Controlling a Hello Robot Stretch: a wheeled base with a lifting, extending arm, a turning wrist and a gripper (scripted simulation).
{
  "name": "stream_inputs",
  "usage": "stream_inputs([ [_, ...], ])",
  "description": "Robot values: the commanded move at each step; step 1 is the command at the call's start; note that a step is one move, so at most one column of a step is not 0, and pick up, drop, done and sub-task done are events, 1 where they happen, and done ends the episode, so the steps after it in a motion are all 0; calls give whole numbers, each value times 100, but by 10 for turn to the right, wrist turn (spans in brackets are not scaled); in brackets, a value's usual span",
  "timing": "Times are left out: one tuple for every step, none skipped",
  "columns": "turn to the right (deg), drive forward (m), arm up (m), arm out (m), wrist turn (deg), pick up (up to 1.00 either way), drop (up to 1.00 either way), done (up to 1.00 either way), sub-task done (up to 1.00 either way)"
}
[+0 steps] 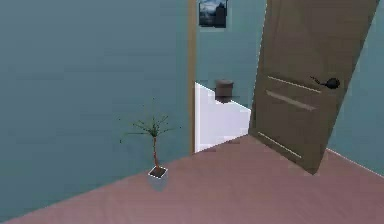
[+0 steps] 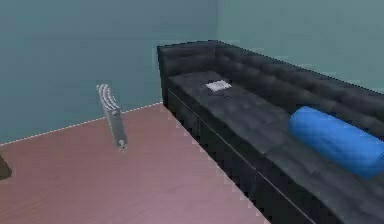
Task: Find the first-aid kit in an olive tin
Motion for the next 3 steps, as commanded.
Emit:
stream_inputs([
  [-450, 0, 0, 0, 0, 0, 0, 0, 0],
  [-450, 0, 0, 0, 0, 0, 0, 0, 0],
  [-120, 0, 0, 0, 0, 0, 0, 0, 0],
])
